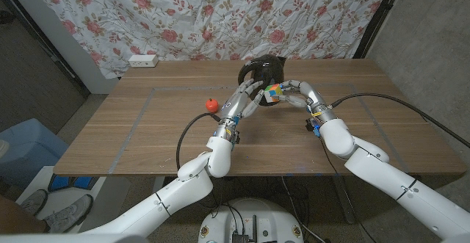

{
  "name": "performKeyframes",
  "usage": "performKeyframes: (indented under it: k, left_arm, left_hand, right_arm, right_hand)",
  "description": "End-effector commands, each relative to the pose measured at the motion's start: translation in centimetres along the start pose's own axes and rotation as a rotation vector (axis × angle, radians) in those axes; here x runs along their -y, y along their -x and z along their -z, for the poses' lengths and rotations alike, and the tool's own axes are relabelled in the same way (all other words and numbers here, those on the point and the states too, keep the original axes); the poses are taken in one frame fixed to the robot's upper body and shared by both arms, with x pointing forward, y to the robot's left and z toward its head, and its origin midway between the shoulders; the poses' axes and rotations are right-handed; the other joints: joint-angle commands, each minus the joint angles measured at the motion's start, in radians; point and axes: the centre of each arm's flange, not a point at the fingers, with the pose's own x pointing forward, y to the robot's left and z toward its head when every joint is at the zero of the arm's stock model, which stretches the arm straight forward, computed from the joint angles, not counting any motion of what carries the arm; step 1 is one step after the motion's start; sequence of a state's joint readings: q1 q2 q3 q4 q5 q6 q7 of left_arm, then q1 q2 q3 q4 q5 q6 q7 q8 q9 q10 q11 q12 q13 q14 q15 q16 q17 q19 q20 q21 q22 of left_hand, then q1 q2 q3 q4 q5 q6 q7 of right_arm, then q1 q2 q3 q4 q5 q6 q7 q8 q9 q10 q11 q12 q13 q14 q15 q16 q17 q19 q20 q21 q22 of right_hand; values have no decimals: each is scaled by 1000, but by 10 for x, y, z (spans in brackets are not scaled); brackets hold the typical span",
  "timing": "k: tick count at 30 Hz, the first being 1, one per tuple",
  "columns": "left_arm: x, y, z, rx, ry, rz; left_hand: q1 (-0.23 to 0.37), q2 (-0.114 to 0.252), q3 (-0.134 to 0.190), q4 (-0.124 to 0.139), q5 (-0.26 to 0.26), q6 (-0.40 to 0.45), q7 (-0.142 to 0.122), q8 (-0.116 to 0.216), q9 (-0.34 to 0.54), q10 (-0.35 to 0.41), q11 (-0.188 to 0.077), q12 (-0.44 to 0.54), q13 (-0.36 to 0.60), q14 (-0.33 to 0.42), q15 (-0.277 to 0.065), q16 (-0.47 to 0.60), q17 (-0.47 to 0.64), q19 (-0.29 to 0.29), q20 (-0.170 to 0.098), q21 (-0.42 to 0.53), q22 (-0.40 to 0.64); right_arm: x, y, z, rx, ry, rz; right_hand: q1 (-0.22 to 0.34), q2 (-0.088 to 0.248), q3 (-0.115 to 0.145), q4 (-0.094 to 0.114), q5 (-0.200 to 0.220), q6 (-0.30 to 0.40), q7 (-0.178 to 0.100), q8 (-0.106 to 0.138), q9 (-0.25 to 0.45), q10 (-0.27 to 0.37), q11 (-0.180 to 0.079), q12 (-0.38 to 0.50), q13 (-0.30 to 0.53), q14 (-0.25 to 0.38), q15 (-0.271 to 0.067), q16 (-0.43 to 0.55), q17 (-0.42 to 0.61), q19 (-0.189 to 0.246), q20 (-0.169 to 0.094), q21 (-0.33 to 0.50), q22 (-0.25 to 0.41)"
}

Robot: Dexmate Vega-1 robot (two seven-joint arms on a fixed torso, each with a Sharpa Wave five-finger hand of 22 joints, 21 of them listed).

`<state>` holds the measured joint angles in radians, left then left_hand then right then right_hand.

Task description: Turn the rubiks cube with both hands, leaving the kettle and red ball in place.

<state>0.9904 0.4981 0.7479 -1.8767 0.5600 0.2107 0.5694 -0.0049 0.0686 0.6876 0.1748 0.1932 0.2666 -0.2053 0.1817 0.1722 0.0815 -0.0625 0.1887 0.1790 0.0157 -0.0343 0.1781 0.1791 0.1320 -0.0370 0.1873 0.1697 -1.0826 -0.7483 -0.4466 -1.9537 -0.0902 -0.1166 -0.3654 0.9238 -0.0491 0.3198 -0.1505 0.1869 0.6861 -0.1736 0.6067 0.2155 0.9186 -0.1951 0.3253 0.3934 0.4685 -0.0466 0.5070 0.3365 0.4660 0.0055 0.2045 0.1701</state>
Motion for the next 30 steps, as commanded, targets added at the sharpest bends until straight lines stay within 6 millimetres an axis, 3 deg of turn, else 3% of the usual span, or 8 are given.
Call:
performKeyframes:
  k: [1, 30]
  left_arm:
    - [8, 0, -5, -5, -19, 5]
    - [14, 2, -8, -23, -13, 26]
  left_hand:
    - [-9, 55, -10, 2, 4, 12, 0, 2, 0, -17, 0, -4, 6, -17, -35, -3, 5, -12, -29, -4, 4]
    - [-6, 61, -26, 3, 7, 38, 24, 6, -1, -50, 4, -3, 5, -51, -33, -2, 5, -45, -31, -5, 4]
  right_arm:
    - [0, -2, -1, 14, -7, 18]
    - [-1, -4, -1, 32, -20, 35]
  right_hand:
    - [33, 38, -3, -1, 2, 55, -47, 7, 4, 28, -23, 5, 2, 9, -144, 7, 2, 6, 2, -4, 2]
    - [39, 43, -6, -4, 1, 64, -47, 5, -3, 34, -23, 0, 3, 16, -147, 9, 2, 6, 2, -6, 2]
